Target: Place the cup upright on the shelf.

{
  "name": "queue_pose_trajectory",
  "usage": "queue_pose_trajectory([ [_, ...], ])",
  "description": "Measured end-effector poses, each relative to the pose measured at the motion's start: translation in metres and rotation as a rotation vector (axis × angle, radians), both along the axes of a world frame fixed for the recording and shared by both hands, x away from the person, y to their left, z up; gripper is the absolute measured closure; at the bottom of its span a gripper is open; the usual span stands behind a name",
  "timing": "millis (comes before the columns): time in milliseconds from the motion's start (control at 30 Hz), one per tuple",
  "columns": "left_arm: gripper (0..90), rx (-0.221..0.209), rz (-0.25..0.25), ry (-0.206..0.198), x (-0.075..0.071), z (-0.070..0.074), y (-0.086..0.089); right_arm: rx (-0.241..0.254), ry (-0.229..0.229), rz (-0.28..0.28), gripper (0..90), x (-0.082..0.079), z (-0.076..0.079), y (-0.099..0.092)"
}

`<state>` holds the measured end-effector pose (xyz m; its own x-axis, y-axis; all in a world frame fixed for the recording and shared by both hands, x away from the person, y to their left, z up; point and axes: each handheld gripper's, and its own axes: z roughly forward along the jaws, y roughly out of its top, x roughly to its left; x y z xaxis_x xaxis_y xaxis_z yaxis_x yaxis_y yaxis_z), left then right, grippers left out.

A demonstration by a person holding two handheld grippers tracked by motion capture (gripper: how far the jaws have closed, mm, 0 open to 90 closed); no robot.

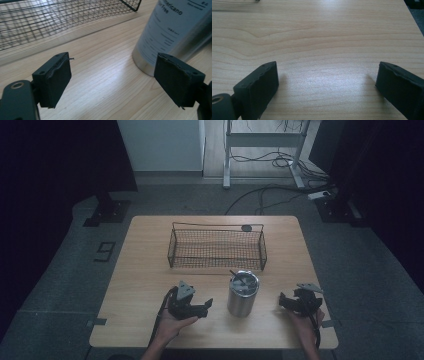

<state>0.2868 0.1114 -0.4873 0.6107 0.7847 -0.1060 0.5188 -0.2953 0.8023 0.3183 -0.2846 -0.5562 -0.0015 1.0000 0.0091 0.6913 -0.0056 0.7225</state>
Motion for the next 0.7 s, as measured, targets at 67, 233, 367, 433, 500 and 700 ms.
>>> queue_pose_trajectory([
  [67, 14.6, 0.006, -0.008, 0.001, 0.0, 0.0, -0.004, 0.0, 0.0, 0.0, 4.4, 0.0, 0.0, 0.0],
  [233, 14.5, 0.005, -0.019, 0.003, -0.001, 0.001, -0.012, 0.0, 0.0, 0.0, 4.4, 0.0, 0.0, 0.0],
  [367, 14.6, -0.001, -0.024, -0.002, -0.002, 0.002, -0.017, 0.0, 0.0, 0.0, 4.4, 0.0, 0.0, 0.0],
  [433, 14.6, 0.005, -0.029, -0.003, -0.002, 0.002, -0.019, 0.0, 0.0, 0.0, 4.4, 0.0, 0.0, 0.0],
  [500, 14.6, 0.006, -0.033, -0.002, -0.002, 0.002, -0.022, 0.0, -0.001, 0.001, 4.4, 0.0, 0.0, 0.0],
  [700, 14.5, 0.01, -0.045, 0.002, -0.002, 0.002, -0.03, 0.0, -0.001, 0.001, 4.6, 0.0, 0.0, 0.0],
])
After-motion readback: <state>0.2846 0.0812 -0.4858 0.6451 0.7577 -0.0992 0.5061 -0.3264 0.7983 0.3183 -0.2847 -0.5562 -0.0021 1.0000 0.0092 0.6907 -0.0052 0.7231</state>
